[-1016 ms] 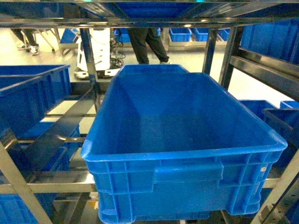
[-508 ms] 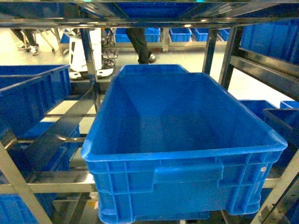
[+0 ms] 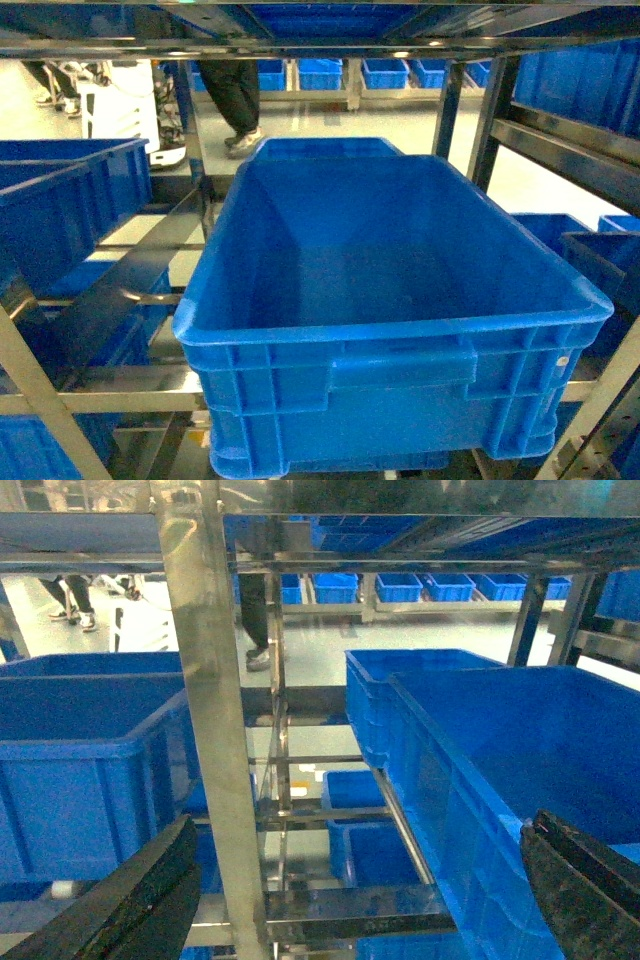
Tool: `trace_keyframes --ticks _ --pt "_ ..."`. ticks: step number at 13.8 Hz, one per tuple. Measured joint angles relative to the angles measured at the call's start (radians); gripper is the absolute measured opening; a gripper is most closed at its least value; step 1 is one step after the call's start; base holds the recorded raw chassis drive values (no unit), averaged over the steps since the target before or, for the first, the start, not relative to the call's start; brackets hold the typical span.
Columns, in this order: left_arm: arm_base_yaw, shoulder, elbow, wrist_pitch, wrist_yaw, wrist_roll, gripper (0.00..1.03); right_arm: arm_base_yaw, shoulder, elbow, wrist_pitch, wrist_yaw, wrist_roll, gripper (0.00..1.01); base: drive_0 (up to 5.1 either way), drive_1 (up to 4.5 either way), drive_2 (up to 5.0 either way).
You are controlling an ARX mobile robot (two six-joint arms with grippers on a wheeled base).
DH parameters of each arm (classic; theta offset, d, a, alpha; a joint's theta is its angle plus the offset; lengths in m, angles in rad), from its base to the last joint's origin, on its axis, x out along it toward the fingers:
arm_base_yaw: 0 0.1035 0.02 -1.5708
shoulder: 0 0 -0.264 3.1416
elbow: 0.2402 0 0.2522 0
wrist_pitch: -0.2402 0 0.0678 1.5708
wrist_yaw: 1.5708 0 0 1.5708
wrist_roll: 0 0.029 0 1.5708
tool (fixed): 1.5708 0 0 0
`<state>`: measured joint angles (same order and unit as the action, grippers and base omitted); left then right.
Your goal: Pick red block from blue box to shelf
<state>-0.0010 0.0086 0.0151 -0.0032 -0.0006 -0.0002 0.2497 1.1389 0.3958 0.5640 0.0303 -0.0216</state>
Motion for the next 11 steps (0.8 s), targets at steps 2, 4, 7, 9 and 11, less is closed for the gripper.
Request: trace_keyframes --ticks 2,4,7,9,11 --pt "0.0 0.0 0.0 0.0 0.0 0.0 0.98 0.055 0.306 0.174 0.064 -0.021 0.038 0.29 0.0 0.0 0.0" --pt "0.0 0.0 0.0 0.0 0.0 0.0 0.98 0.08 0.523 0.31 0.087 -0.019 0.077 0.29 0.0 0.0 0.0" --pt "0.0 0.0 0.0 0.0 0.0 0.0 0.98 0.118 0.713 0.396 0.214 -0.006 0.082 0.57 0.0 0.0 0.0" --pt "0.0 0.0 0.0 0.0 0.0 0.0 0.98 0.124 0.7 0.38 0.264 0.033 0.081 0.77 0.0 0.0 0.0" --pt "0.0 0.0 0.0 0.0 0.0 0.0 0.98 0.109 0.59 0.291 0.301 0.056 0.071 1.0 0.0 0.0 0.0"
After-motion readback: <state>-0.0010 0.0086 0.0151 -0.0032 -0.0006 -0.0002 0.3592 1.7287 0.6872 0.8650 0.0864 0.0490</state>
